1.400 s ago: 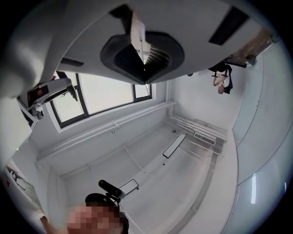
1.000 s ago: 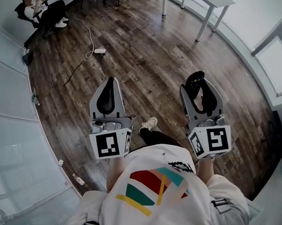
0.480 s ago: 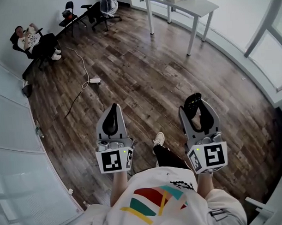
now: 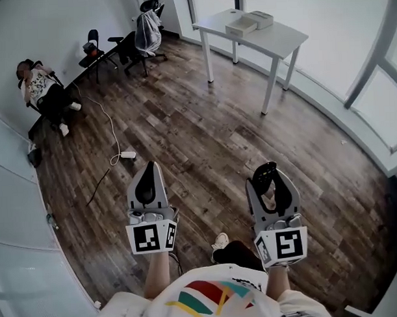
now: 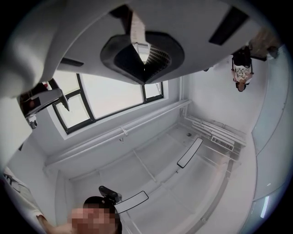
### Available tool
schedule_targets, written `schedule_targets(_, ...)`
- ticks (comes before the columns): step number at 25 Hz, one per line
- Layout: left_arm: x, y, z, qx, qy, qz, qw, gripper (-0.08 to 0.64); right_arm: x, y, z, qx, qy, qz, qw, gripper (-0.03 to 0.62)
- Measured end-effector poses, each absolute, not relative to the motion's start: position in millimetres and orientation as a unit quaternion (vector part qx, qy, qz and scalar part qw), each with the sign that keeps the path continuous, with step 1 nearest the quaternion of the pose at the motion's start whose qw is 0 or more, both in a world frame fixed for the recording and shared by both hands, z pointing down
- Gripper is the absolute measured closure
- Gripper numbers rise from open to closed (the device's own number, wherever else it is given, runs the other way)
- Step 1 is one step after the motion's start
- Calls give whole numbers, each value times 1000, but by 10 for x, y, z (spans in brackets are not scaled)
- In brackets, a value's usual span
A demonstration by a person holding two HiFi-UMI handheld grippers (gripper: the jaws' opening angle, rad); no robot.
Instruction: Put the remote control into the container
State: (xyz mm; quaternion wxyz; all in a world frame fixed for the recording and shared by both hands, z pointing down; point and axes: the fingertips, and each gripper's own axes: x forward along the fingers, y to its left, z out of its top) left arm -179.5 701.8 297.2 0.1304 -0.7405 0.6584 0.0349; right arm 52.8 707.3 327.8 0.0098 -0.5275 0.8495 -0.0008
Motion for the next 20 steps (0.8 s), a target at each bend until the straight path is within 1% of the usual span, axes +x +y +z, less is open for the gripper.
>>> schedule_targets(3, -1649, 6602, 2922, -750, 648, 37, 127, 557, 598, 6688, 3301, -537, 843, -6, 3, 344)
schedule_targets(9, -1490, 5982, 2956, -779, 620, 14, 98, 557, 577, 6122, 3144, -540, 841, -13, 26, 344)
schedule_targets(16, -1518, 5677, 2765, -785, 609, 19, 115, 557, 443, 5826, 3065, -542, 840, -7, 27, 344)
schedule_targets(20, -1538, 5401, 2633, -797, 590, 44, 123, 557, 320, 5679, 3067, -549, 835, -5, 28, 344)
